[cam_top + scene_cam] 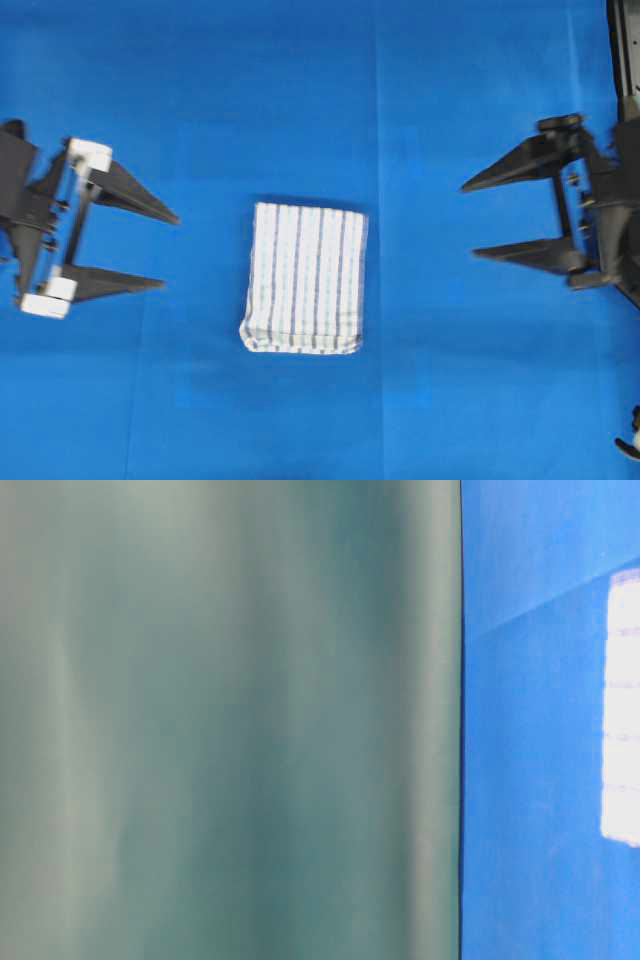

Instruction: Fold the blue towel.

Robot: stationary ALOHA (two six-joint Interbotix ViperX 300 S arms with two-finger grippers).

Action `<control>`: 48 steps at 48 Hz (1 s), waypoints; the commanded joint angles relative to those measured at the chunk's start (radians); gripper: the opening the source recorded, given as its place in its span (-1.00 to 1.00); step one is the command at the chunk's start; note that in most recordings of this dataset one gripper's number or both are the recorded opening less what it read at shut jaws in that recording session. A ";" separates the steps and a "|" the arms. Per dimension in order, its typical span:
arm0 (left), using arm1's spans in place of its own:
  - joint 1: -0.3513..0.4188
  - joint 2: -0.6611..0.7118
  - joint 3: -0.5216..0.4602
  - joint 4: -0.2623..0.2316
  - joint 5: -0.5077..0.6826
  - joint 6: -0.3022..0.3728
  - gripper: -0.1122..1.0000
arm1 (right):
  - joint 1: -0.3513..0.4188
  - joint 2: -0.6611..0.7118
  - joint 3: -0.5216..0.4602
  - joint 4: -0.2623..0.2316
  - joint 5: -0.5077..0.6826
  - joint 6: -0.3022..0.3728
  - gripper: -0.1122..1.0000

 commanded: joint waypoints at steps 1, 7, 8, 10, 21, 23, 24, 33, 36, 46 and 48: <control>0.009 -0.069 0.031 0.002 -0.008 0.006 0.65 | -0.008 -0.066 0.023 -0.015 0.005 -0.002 0.76; 0.018 -0.150 0.103 0.002 -0.034 0.018 0.65 | -0.008 -0.149 0.089 -0.020 0.002 -0.002 0.76; 0.018 -0.163 0.115 0.002 -0.040 0.020 0.65 | -0.009 -0.164 0.104 -0.020 0.000 -0.002 0.76; 0.021 -0.189 0.141 0.002 -0.052 0.023 0.65 | -0.008 -0.179 0.123 -0.020 -0.005 -0.003 0.76; 0.035 -0.301 0.262 0.002 -0.094 0.023 0.65 | -0.009 -0.198 0.207 -0.017 -0.060 -0.002 0.76; 0.037 -0.313 0.281 0.003 -0.103 0.023 0.65 | -0.008 -0.192 0.222 -0.015 -0.081 0.000 0.76; 0.037 -0.319 0.288 0.002 -0.107 0.023 0.65 | -0.008 -0.190 0.229 -0.015 -0.091 0.002 0.76; 0.037 -0.354 0.337 0.002 -0.123 0.023 0.65 | -0.008 -0.164 0.270 -0.011 -0.152 0.003 0.76; 0.037 -0.357 0.342 0.002 -0.124 0.023 0.65 | -0.008 -0.152 0.276 -0.011 -0.172 0.006 0.76; 0.037 -0.356 0.345 0.002 -0.124 0.023 0.65 | -0.008 -0.132 0.282 -0.006 -0.184 0.008 0.76; 0.037 -0.356 0.347 0.002 -0.123 0.023 0.65 | -0.006 -0.130 0.282 -0.006 -0.186 0.008 0.76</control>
